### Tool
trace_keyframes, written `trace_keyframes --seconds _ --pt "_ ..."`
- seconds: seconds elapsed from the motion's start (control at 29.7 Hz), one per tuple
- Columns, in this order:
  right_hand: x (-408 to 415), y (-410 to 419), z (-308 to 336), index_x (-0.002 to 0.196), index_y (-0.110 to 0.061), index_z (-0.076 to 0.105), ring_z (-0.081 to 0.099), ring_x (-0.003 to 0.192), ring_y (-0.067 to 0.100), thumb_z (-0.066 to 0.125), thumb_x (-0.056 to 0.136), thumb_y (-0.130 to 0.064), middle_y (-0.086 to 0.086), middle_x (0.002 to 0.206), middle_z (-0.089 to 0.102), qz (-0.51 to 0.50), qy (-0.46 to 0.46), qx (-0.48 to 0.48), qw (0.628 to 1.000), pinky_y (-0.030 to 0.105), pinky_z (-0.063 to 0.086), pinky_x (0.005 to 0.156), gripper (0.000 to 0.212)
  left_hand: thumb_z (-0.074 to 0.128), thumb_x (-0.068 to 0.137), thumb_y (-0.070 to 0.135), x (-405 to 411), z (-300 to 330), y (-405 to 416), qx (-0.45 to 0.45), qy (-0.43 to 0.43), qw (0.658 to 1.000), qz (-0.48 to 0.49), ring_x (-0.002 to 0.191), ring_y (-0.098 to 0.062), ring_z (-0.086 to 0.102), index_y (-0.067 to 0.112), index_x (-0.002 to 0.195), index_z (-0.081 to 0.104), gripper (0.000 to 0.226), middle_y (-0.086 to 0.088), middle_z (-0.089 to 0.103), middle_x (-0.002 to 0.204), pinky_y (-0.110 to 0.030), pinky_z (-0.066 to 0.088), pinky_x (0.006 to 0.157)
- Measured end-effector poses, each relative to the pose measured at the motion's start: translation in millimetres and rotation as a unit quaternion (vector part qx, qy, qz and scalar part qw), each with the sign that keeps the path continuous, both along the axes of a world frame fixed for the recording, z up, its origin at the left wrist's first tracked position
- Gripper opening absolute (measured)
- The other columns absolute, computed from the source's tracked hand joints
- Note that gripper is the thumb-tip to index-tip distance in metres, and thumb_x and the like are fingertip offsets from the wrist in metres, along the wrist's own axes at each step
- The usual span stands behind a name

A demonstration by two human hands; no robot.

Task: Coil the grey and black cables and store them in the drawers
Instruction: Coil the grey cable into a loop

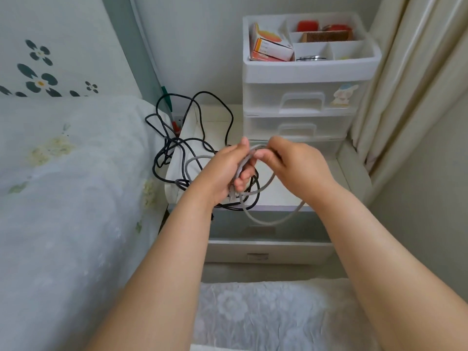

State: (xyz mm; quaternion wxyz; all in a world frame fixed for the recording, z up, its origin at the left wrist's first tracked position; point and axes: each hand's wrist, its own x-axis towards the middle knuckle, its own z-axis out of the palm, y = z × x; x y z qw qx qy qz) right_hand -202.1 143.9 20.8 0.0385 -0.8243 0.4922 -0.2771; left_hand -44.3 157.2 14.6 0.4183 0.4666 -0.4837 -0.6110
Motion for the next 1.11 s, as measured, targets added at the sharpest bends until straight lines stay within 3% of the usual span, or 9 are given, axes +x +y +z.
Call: trace_keyframes --seconds 0.13,0.27,0.37,0.51,0.61,0.71,0.91,1.11 --pt "0 -2 -12 0.077 -0.017 0.044 0.044 0.056 0.018 0.054 0.085 -0.057 -0.007 0.055 0.043 -0.040 -0.140 0.083 0.986 0.032 0.031 0.052 0.042 0.033 0.102 0.041 -2 0 -1 0.047 0.065 0.996 -0.043 0.035 -0.006 0.023 0.012 0.071 0.048 0.045 0.003 0.034 0.045 -0.019 0.017 0.037" --pt "0 -6 -14 0.068 -0.028 0.039 0.036 0.052 0.006 0.064 0.081 -0.049 -0.011 0.058 0.042 -0.042 -0.264 0.105 0.958 0.027 0.033 0.055 0.036 0.031 0.102 0.033 0 0 -3 0.071 0.109 0.989 -0.065 0.037 -0.006 0.025 0.014 0.072 0.048 0.039 0.006 0.033 0.046 -0.019 0.019 0.039" --pt "0 -8 -15 0.067 -0.025 0.038 0.037 0.057 0.006 0.062 0.085 -0.041 -0.008 0.065 0.042 -0.033 -0.295 0.092 0.950 0.023 0.033 0.057 0.035 0.031 0.102 0.032 -1 2 -4 0.074 0.136 0.984 -0.084 0.034 -0.004 0.026 0.015 0.072 0.044 0.037 0.008 0.032 0.044 -0.017 0.021 0.036" --pt "0 -7 -10 0.071 -0.013 0.039 0.046 0.045 0.014 0.065 0.086 -0.035 0.015 0.061 0.050 -0.025 -0.382 0.152 0.911 0.023 0.040 0.047 0.037 0.028 0.103 0.034 -5 3 -6 0.080 0.170 0.978 -0.095 0.031 -0.002 0.027 0.014 0.074 0.044 0.038 0.008 0.033 0.044 -0.015 0.023 0.032" --pt "-4 -6 -7 0.070 -0.015 0.038 0.049 0.037 0.015 0.068 0.085 -0.033 0.011 0.052 0.049 -0.045 -0.455 0.160 0.875 0.019 0.040 0.040 0.038 0.028 0.103 0.036 -10 2 -5 0.058 0.145 0.984 -0.083 0.036 -0.007 0.033 0.014 0.077 0.046 0.039 0.008 0.034 0.044 -0.018 0.031 0.039" --pt "-9 -7 -5 0.074 -0.012 0.040 0.055 0.036 0.016 0.066 0.086 -0.035 0.008 0.046 0.053 -0.060 -0.487 0.177 0.853 0.022 0.044 0.043 0.037 0.028 0.103 0.036 -14 1 -6 0.053 0.176 0.980 -0.078 0.039 -0.007 0.035 0.013 0.078 0.046 0.039 0.009 0.033 0.045 -0.019 0.034 0.043" --pt "-8 -8 -6 0.076 -0.012 0.040 0.058 0.038 0.017 0.061 0.089 -0.037 0.006 0.044 0.057 -0.068 -0.485 0.209 0.846 0.020 0.044 0.042 0.035 0.028 0.103 0.035 -20 -2 -7 0.078 0.314 0.944 -0.059 0.034 -0.001 0.026 0.009 0.083 0.055 0.042 0.009 0.030 0.047 -0.014 0.022 0.035" --pt "-9 -5 -6 0.085 -0.011 0.041 0.061 0.040 0.019 0.051 0.095 -0.036 0.006 0.047 0.054 -0.108 -0.506 0.214 0.828 0.023 0.046 0.042 0.029 0.028 0.103 0.026 -30 -2 -5 0.038 0.285 0.956 -0.055 0.040 -0.006 0.031 0.008 0.087 0.055 0.036 0.007 0.033 0.048 -0.018 0.030 0.042"
